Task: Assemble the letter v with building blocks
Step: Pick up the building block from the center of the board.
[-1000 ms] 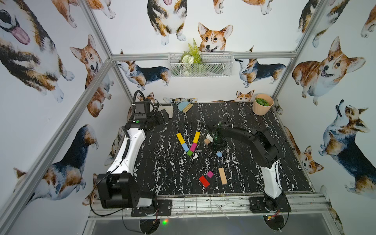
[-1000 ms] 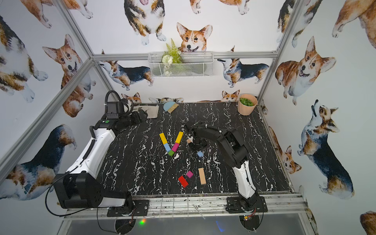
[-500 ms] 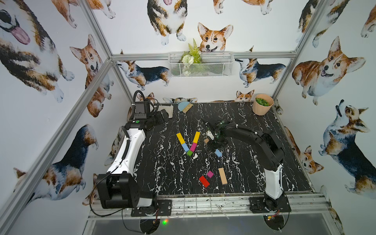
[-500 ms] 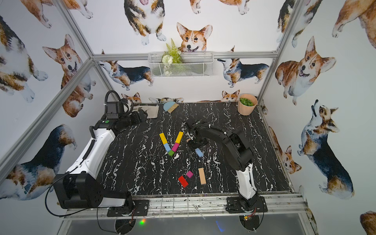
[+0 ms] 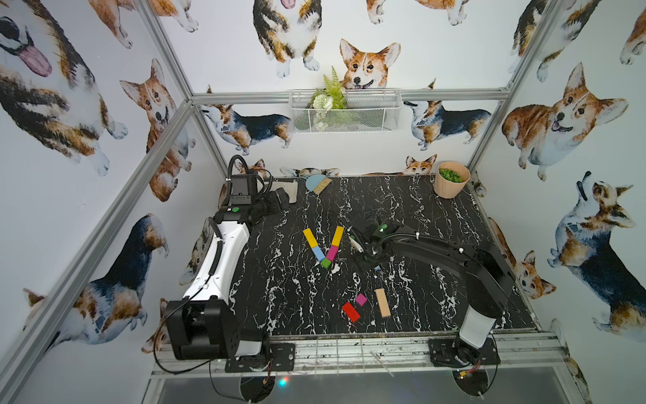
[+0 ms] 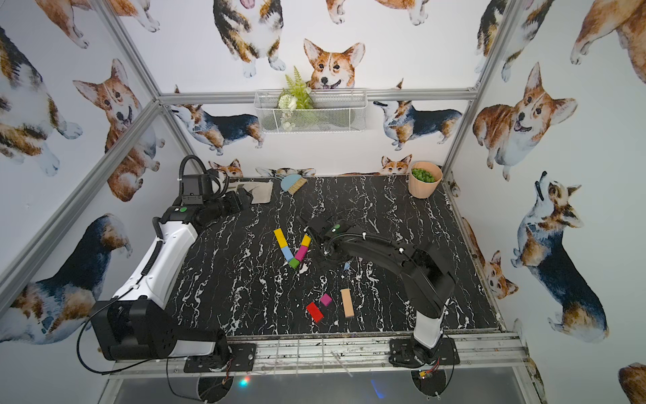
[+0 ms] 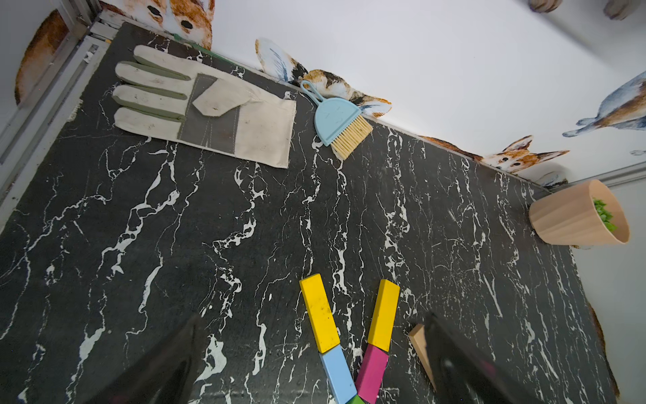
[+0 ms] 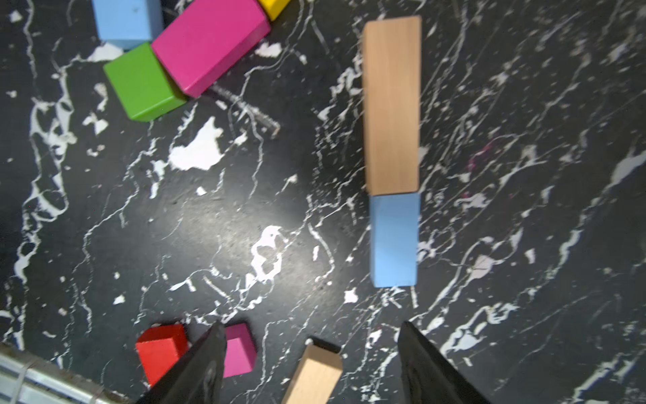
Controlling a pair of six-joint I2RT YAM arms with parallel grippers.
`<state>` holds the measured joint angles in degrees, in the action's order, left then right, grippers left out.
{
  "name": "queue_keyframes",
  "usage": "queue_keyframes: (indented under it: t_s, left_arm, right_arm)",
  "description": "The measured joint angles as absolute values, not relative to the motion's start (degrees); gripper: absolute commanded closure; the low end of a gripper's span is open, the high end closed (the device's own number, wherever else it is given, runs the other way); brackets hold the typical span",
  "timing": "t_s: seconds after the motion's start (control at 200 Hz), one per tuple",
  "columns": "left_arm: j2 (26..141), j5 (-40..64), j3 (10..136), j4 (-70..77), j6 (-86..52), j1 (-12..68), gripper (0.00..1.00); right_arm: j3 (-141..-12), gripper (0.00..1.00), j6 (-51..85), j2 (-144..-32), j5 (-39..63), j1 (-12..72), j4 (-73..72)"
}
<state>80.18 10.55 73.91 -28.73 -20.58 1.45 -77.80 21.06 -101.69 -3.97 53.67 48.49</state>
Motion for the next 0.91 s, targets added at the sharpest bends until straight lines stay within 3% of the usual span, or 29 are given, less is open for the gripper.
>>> queue_keyframes:
  t_s: [0.345,0.906]
  left_arm:
    - [79.05,10.59,73.91,-28.71,-20.58,1.43,0.0]
    - [77.87,10.74,73.47,-28.69,-20.6,1.43,0.0]
  right_arm:
    - [-71.29,0.21,31.07,-99.53,0.6,59.61,45.15]
    - [-62.19,0.2,43.75,-96.16,11.16,61.04,41.01]
